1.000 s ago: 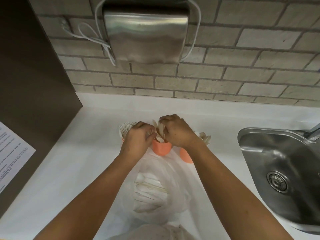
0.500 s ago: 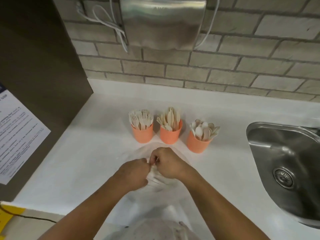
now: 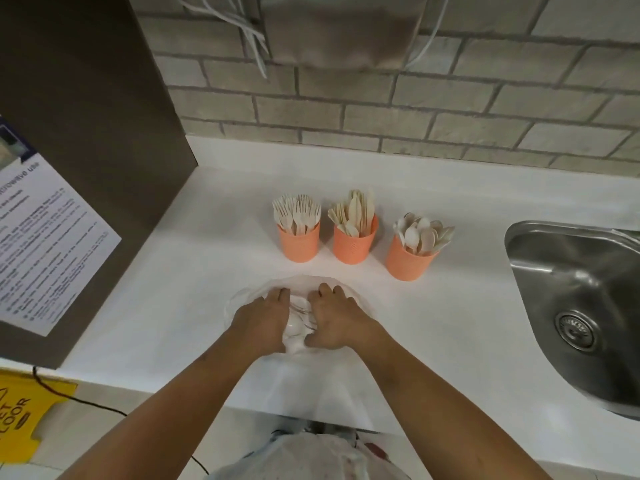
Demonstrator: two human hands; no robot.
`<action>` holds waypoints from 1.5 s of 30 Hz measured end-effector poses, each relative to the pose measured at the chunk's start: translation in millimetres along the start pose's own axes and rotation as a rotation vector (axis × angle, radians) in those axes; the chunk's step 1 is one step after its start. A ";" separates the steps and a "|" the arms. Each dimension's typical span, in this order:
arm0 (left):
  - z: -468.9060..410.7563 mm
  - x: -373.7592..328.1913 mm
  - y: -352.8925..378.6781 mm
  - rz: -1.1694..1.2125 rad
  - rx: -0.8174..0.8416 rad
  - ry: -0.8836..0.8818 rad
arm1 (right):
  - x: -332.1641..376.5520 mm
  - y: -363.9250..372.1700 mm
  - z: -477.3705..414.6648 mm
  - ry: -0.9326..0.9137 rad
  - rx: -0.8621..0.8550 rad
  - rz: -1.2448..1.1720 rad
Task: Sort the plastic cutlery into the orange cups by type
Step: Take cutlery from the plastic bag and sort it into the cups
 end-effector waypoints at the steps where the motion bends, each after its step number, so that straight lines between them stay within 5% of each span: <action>1: -1.0 1.7 1.1 0.023 0.000 0.001 | 0.3 2.7 2.2 -0.001 0.003 0.001; 13: -1.4 11.2 2.4 0.179 -0.033 0.100 | 4.2 15.1 5.7 0.054 -0.098 0.113; 17: 0.6 18.0 -9.3 0.360 0.001 0.139 | 26.8 5.1 22.9 -0.249 -0.012 -0.129; 21: -2.4 24.9 -11.1 0.376 0.066 0.196 | 7.7 -0.4 34.5 0.032 -0.205 -0.066; 31: 4.3 39.8 -49.0 0.502 0.321 0.224 | 15.3 -45.7 46.5 -0.123 -0.418 -0.648; 37: 30.2 18.5 -101.8 1.057 0.208 0.345 | 11.4 -63.5 50.7 -0.125 -0.416 -0.927; 45: 27.3 -11.5 -109.1 1.253 0.021 0.382 | 2.9 -75.8 59.5 -0.156 -0.347 -1.236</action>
Point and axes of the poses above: each hand's wrist, its own z-axis away from the middle knuckle, its own y-axis out of the palm, x = y × z, the point moved 3 cm from there along -z, towards the middle knuckle, and after that the axes turned 14 degrees about -y, right-handed, at the moved point
